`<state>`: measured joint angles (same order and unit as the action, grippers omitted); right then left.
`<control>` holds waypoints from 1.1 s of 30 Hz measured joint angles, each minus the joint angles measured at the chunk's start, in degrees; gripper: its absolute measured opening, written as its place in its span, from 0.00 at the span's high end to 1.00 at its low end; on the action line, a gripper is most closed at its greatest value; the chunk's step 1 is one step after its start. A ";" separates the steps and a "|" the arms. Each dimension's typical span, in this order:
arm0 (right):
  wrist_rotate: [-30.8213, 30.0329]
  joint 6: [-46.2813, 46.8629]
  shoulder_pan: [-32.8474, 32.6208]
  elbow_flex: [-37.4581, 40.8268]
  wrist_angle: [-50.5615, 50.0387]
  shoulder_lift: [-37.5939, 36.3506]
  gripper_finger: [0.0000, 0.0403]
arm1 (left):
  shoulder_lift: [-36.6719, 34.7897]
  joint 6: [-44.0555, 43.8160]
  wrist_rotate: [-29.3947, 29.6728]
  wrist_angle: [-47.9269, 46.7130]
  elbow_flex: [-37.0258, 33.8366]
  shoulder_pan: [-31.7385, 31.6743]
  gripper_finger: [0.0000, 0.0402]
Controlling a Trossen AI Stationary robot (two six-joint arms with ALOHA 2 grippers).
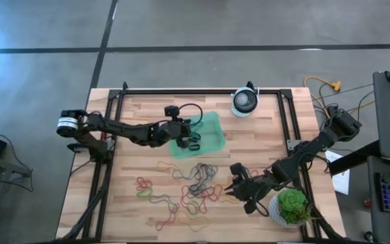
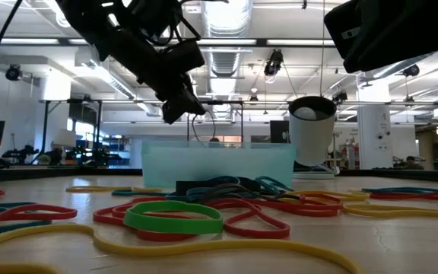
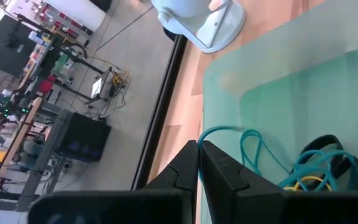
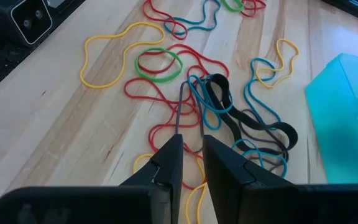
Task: Pick and place rubber bands into bin
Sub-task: Put the blue rubber band into the green bin
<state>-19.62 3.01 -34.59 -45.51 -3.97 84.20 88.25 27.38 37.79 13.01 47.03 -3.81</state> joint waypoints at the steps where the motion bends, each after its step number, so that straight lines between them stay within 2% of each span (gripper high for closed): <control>1: 0.00 0.00 0.00 -0.01 -0.01 0.00 0.86 | 0.00 0.00 0.03 0.05 0.00 -0.03 0.99; 5: 0.00 0.00 0.00 -0.01 0.00 0.00 0.86 | 0.00 0.11 0.17 0.48 0.00 -0.05 0.99; 10: 0.02 0.00 0.00 0.01 0.00 0.00 0.86 | -0.11 -0.14 3.57 3.09 0.00 -0.05 0.99; 13: 0.00 0.00 0.00 0.00 -0.01 0.00 0.86 | -0.11 -3.05 3.70 3.01 -0.37 -0.05 0.99; 23: 0.01 0.00 0.00 0.01 0.00 0.00 0.86 | -0.11 -4.55 2.63 2.59 -0.52 -0.05 0.98; 33: 0.02 0.00 0.00 0.01 0.00 0.00 0.86 | -0.11 -4.52 2.24 1.95 -0.57 -0.05 0.79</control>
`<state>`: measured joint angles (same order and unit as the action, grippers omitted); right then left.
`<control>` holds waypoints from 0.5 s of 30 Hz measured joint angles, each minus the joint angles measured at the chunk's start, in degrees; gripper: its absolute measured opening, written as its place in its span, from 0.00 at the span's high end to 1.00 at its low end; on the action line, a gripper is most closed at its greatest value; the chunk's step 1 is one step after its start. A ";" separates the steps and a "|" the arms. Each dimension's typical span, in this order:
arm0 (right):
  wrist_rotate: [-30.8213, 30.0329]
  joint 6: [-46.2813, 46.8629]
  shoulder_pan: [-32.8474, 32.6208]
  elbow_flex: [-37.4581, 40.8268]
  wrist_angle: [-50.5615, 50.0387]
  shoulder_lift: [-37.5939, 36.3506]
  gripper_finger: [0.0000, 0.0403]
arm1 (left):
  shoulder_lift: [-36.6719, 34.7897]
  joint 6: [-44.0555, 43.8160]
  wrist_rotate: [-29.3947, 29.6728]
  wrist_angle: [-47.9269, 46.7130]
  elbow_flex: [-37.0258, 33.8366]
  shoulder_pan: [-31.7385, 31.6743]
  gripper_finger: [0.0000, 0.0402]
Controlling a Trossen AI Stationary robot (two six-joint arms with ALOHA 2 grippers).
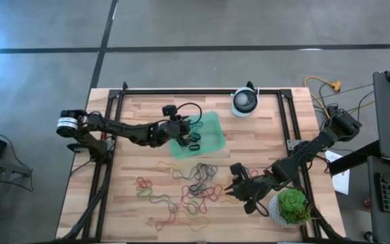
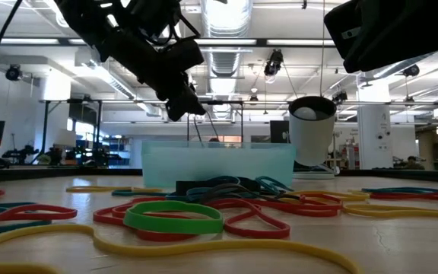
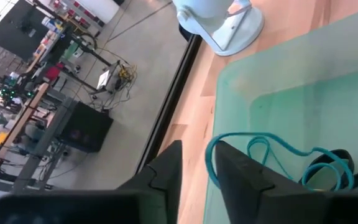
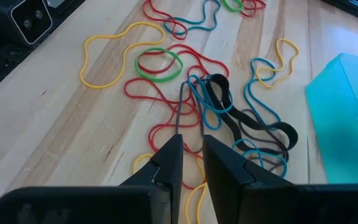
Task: Pick and place rubber bands into bin
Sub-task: Put the blue rubber band into the green bin
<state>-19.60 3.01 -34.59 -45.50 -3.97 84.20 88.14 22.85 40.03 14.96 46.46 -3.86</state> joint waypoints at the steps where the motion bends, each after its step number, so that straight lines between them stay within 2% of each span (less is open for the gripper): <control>1: -0.02 0.00 0.00 0.00 0.00 0.00 0.86 | 0.00 0.00 0.00 0.00 0.00 0.00 0.77; 10: 0.00 0.00 0.00 -0.01 0.00 0.00 0.86 | 0.00 0.46 0.06 -0.11 0.45 0.00 0.74; 15: -0.02 0.02 0.00 0.09 0.00 0.00 0.86 | 0.00 -2.20 -0.24 -4.24 1.73 -0.57 0.74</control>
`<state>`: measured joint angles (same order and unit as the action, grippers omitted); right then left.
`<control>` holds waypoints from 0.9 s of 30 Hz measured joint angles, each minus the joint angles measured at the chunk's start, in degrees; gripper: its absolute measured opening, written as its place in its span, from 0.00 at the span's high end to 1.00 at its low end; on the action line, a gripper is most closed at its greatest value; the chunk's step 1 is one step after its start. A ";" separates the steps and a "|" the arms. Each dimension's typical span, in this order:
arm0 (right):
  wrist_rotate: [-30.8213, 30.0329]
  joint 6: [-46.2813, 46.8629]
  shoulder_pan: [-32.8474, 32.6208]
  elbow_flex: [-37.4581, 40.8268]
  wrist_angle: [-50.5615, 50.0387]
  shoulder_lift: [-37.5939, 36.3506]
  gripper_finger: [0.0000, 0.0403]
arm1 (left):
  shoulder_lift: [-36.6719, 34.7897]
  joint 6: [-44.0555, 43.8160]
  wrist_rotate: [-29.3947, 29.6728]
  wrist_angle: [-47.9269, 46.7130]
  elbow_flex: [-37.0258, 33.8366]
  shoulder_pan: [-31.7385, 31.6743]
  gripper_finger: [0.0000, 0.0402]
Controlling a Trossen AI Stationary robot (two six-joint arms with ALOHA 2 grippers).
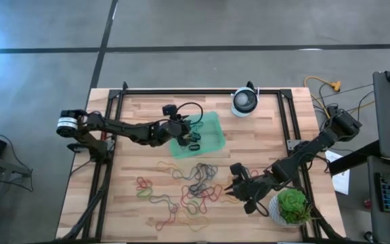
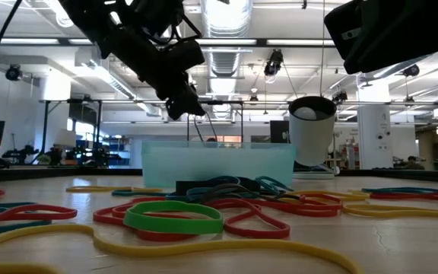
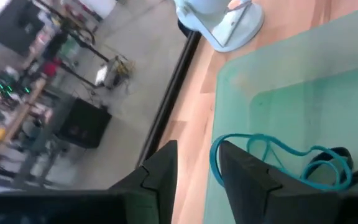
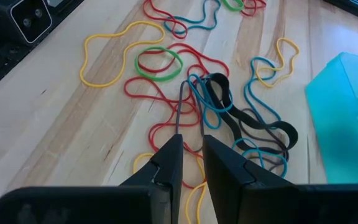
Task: Pick and place rubber bands into bin
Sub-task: Put the blue rubber band into the green bin
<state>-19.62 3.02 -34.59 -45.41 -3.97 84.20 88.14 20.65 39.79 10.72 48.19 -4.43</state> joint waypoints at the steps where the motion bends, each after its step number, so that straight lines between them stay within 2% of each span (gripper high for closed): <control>1: 0.02 0.00 0.00 0.02 0.00 0.00 0.86 | 0.00 -1.71 -1.41 -2.46 0.72 -0.48 0.74; 5: 0.02 0.22 0.00 0.06 0.01 0.00 0.86 | 0.00 -6.61 -15.55 -14.00 3.86 -3.45 0.74; 7: 0.02 0.29 0.00 0.06 0.02 0.00 0.86 | 0.00 -6.84 -19.14 -15.26 4.46 -4.30 0.74; 15: 0.02 0.44 0.00 0.08 -0.04 0.00 0.86 | -1.35 -3.20 -17.19 -16.29 4.50 -4.22 0.74; 22: 0.03 2.80 0.00 0.34 -0.10 0.00 0.86 | -6.50 -11.15 -16.91 -30.72 4.48 -0.59 0.74; 27: 0.05 4.93 0.00 0.63 -0.09 0.00 0.86 | -12.30 -17.24 -17.10 -35.71 2.51 6.79 0.74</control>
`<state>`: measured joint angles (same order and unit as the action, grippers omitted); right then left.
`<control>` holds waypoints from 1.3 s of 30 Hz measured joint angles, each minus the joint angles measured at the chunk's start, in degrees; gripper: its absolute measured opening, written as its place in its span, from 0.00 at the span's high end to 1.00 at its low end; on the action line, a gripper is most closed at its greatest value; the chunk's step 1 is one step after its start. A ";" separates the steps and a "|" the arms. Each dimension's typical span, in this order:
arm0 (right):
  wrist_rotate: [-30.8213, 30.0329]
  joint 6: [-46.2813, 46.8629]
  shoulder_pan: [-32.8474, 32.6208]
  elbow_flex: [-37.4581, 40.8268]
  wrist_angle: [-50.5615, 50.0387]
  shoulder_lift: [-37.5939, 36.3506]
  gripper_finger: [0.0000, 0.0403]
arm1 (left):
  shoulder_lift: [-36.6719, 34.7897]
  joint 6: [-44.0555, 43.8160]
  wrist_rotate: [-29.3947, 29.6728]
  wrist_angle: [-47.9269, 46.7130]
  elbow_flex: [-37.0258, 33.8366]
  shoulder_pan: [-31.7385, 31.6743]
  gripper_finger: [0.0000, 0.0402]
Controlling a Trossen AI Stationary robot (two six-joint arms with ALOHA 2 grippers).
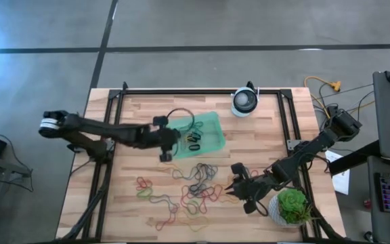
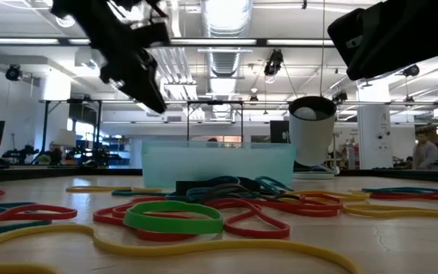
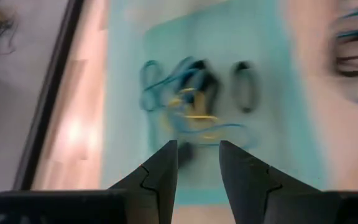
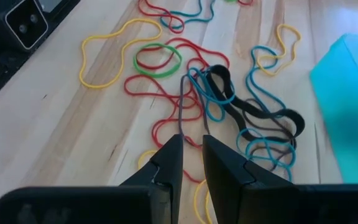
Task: Pick and place rubber bands into bin
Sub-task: Put the blue rubber band into the green bin
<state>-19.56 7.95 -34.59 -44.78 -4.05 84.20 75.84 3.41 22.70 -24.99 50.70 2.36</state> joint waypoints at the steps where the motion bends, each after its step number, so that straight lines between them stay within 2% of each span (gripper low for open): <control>1: 0.03 0.77 -0.02 0.02 0.06 0.00 0.86 | -1.35 -0.92 -0.02 0.04 -0.83 1.97 0.74; 9: 0.00 0.81 0.00 0.05 0.45 0.68 0.86 | -8.16 -11.78 -0.21 1.65 -8.71 18.80 0.74; 14: 0.10 -5.02 0.11 0.05 0.88 2.97 0.86 | -9.03 -16.36 -0.23 6.34 -13.29 26.10 0.74; 18: 0.13 -3.35 0.11 -0.48 4.89 4.78 0.86 | -9.03 -16.90 -0.18 8.10 -14.52 28.34 0.74; 28: 0.56 0.88 0.09 -1.59 4.72 7.38 0.86 | -8.82 -22.81 -1.42 8.28 -14.43 31.19 0.74; 39: 1.53 14.83 0.11 -1.55 -8.46 7.49 0.86 | -5.91 -25.63 -1.46 8.54 -14.29 36.04 0.74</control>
<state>-18.03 22.78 -34.48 -46.33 -12.52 91.69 69.93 -22.22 21.23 -16.45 36.41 38.40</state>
